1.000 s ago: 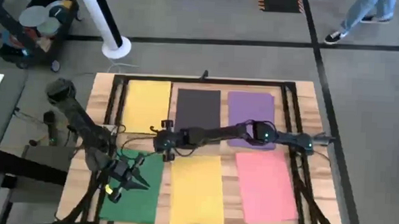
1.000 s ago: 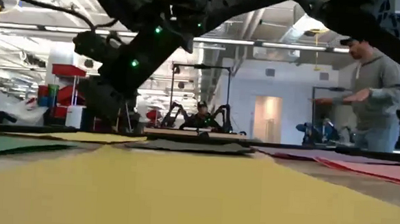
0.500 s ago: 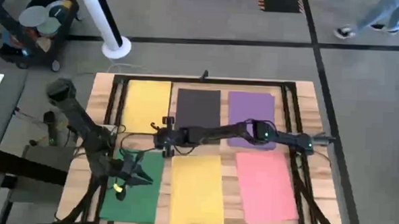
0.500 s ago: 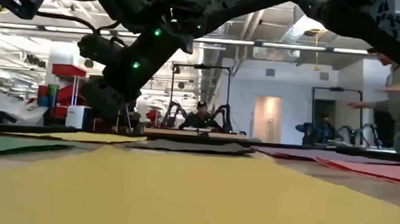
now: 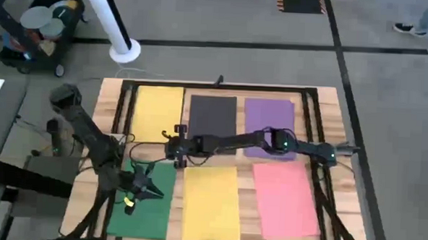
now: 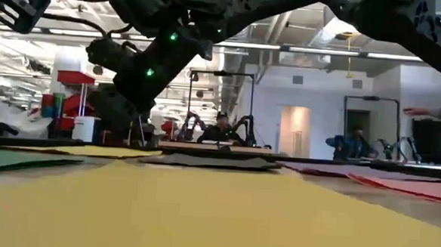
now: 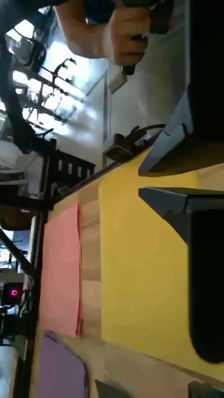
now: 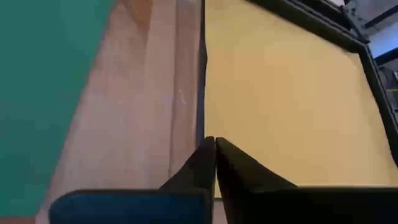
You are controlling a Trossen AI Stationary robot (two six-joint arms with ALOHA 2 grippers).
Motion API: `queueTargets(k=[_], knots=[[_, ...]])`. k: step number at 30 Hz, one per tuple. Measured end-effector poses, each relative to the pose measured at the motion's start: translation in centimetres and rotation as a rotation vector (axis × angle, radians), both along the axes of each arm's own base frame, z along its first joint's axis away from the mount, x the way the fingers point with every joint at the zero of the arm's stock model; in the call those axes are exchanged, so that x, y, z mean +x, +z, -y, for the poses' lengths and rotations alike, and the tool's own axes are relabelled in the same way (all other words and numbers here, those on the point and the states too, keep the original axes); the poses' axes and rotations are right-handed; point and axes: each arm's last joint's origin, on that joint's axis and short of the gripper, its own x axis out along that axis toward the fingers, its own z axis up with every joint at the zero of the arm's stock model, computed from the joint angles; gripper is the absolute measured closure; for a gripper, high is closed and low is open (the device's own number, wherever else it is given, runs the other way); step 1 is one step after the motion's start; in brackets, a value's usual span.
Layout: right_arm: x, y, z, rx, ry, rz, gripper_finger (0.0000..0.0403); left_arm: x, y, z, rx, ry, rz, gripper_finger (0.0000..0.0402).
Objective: Organize paper
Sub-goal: Put the yellow paper on top of the other yellow paper in the bottom center of the table
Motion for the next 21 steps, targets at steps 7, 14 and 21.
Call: queueTargets(k=[7,14,21], knots=[[0.0,0.0,0.0,0.000,0.000,-0.001,0.0392,-0.2,-0.8,-0.2,0.073,-0.003,-0.055,0.0366],[0.0,0.0,0.0,0.000,0.001,-0.004,0.0392,-0.4,-1.5,-0.5,0.142,-0.004,-0.108,0.0366],[0.0,0.0,-0.1,-0.002,0.003,-0.004,0.0392,-0.6,-2.0,-0.8,0.192,-0.003,-0.145,0.0366]])
